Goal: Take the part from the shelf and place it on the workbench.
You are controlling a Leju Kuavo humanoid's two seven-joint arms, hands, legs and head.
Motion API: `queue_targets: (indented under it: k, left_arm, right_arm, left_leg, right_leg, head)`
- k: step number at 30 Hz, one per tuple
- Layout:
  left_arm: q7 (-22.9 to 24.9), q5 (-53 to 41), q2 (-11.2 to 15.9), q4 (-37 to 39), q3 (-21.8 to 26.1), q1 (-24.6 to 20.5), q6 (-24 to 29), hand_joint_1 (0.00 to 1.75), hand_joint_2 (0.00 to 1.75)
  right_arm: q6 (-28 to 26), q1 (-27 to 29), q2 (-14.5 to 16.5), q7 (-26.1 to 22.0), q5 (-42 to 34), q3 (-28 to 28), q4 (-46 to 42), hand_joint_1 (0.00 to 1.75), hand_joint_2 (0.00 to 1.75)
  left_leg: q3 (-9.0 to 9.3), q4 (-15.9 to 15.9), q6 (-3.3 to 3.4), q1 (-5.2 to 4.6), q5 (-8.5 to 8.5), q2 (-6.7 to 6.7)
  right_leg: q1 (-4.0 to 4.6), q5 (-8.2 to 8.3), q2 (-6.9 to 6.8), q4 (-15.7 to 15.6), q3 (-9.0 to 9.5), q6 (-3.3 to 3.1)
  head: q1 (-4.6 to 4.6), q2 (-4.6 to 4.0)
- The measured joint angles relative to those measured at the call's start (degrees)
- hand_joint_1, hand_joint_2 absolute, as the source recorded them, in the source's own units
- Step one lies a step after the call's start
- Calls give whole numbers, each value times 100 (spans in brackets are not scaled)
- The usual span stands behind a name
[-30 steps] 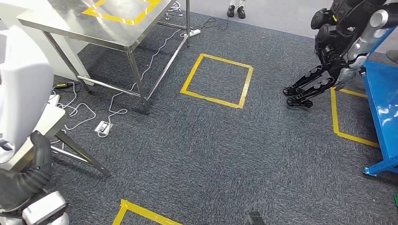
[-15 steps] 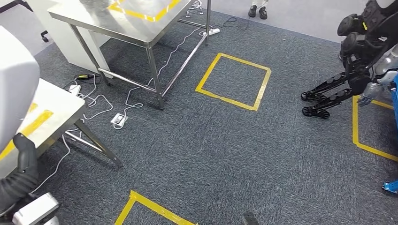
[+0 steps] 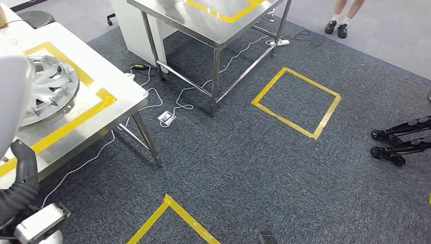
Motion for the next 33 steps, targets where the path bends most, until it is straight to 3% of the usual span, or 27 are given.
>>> queue_targets:
  k: [2,3,5,6,7,9,10,11,12,13,14,16,18,19,21,23,25,27,28,29,31,33]
  left_arm:
    - [0,-1,0,-1,20,0,-1,175,175]
    - [0,-1,1,0,30,3,-1,175,175]
    - [0,-1,2,-15,51,18,-1,175,175]
    - [0,1,3,-34,63,34,1,175,175]
    - [0,5,5,-57,73,43,2,175,175]
    - [0,15,8,-90,91,61,3,175,175]
    - [0,19,10,-94,101,69,2,175,175]
    - [-1,21,12,-95,113,86,2,175,175]
    - [-1,21,14,-96,128,105,2,175,175]
    - [-1,21,17,-100,145,120,2,175,175]
    - [0,21,19,-107,160,130,2,175,175]
    - [1,21,20,-138,186,142,2,175,175]
    - [2,21,20,-174,214,161,3,175,175]
    - [2,21,20,-191,227,173,3,175,175]
    - [2,20,19,-231,251,192,4,175,175]
    - [2,18,14,-277,274,204,4,175,175]
    - [2,17,11,-308,296,216,3,175,175]
    - [1,17,11,-315,315,240,2,175,175]
    - [1,17,11,-317,324,257,2,175,175]
    - [1,17,12,-321,332,270,2,175,175]
    - [1,16,12,-340,348,286,2,175,175]
    - [1,13,10,-358,363,295,2,175,175]
  right_arm:
    - [-3,-8,-17,1,6,0,1,0,0]
    - [-5,-12,-25,4,13,0,1,0,0]
    - [-7,-24,-26,24,32,0,0,0,0]
    - [-7,-35,-22,37,43,0,-1,0,0]
    - [-7,-36,-20,48,56,0,-1,0,0]
    - [-3,-20,-22,61,84,0,-1,0,0]
    - [0,2,-25,66,97,0,1,0,0]
    - [2,21,-26,72,107,1,2,0,0]
    - [3,35,-25,80,117,1,2,0,0]
    - [4,39,-23,87,132,2,1,0,0]
    - [8,35,-19,96,145,3,1,0,0]
    - [15,15,-14,113,166,4,1,0,0]
    - [19,-8,-16,120,177,5,1,0,0]
    - [20,-20,-17,121,184,5,1,0,0]
    - [26,-34,-10,125,207,8,-1,0,0]
    - [34,-31,-5,140,245,10,-1,0,0]
    - [36,-9,-4,163,270,12,-1,0,0]
    - [36,10,0,177,276,17,0,0,0]
    - [37,10,2,179,277,20,0,0,0]
    - [37,3,3,180,278,23,0,0,0]
    - [38,-18,-4,181,281,26,0,0,0]
    - [43,-28,-24,188,286,28,-1,0,0]
  left_leg:
    - [-12,3,-15,9,7,-172]
    - [-32,3,-35,23,18,-248]
    - [-73,-24,-103,47,58,-396]
    - [-88,-25,-129,40,56,-311]
    - [-123,22,-155,27,2,-122]
    - [-320,425,-198,19,-288,345]
    - [-487,769,-235,35,-477,447]
    - [-642,1100,-270,55,-616,455]
    - [-740,1316,-305,73,-665,447]
    - [-743,1341,-338,89,-610,452]
    - [-631,1145,-365,101,-462,491]
    - [-236,455,-386,101,-150,774]
    - [-24,64,-297,73,-48,1008]
    - [-30,52,-228,52,-66,1012]
    - [-59,49,-119,44,-42,870]
    - [-74,41,-47,53,-8,709]
    - [-85,40,3,50,15,540]
    - [-97,40,35,24,30,354]
    - [-99,41,45,9,37,257]
    - [-98,41,52,-7,44,158]
    - [-95,40,56,-20,61,-18]
    - [-124,42,23,-5,89,-176]
  right_leg:
    - [37,329,282,-674,237,-106]
    - [48,374,373,-851,301,-139]
    - [54,366,306,-977,362,-160]
    - [46,385,224,-1043,393,-152]
    - [34,413,144,-1116,425,-148]
    - [17,457,-23,-1212,462,-137]
    - [18,459,-109,-1221,464,-144]
    - [16,455,-204,-1217,463,-141]
    - [13,448,-295,-1212,463,-133]
    - [8,436,-383,-1201,463,-119]
    - [-1,420,-457,-1182,463,-96]
    - [-6,358,-581,-1101,460,-17]
    - [9,296,-667,-1014,459,63]
    - [15,283,-705,-997,462,92]
    - [-10,257,-747,-985,473,144]
    - [-39,52,-541,-770,399,202]
    - [-48,-336,-268,-131,152,219]
    - [-42,-574,-185,503,-110,193]
    - [-37,-539,-167,587,-150,164]
    - [-29,-392,-137,456,-98,120]
    - [1,21,64,-222,181,-14]
    - [27,238,306,-772,409,-131]
  head:
    - [-7,0]
    - [-4,0]
    - [8,0]
    - [13,0]
    - [-15,0]
    - [-95,0]
    - [-140,0]
    - [-163,0]
    - [-178,0]
    - [-188,0]
    - [-191,0]
    - [-201,0]
    - [-198,0]
    - [-192,0]
    - [-173,0]
    - [-151,0]
    - [-113,0]
    - [-78,0]
    - [-59,0]
    - [-37,0]
    - [-2,0]
    - [-15,0]
